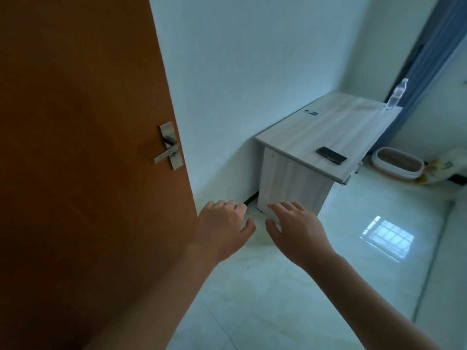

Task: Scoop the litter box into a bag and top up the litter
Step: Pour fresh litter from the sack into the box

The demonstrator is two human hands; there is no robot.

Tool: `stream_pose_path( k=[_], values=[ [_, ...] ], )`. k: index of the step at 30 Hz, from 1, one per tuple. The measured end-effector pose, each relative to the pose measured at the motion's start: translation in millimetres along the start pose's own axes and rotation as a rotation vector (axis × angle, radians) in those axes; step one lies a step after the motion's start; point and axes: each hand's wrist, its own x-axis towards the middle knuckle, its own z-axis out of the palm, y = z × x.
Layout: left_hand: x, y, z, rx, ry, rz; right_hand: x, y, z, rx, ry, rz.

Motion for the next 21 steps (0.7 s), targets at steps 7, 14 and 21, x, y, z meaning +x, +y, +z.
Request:
stream_pose_path(
  k=[7,14,21],
  values=[
    [58.2,29.0,49.2,-0.055,0.036,0.070,16.5,68.7,9.0,-0.008,0.009,0.156],
    [164.2,44.1,96.9,-0.142,0.120,0.215,66.5,120.0,19.6,-0.072,0.011,0.399],
    [269.6,80.2,128.5,-0.209,0.129,0.398,100.6,174.2,-2.2,-0.127,0.084,0.598]
  ],
)
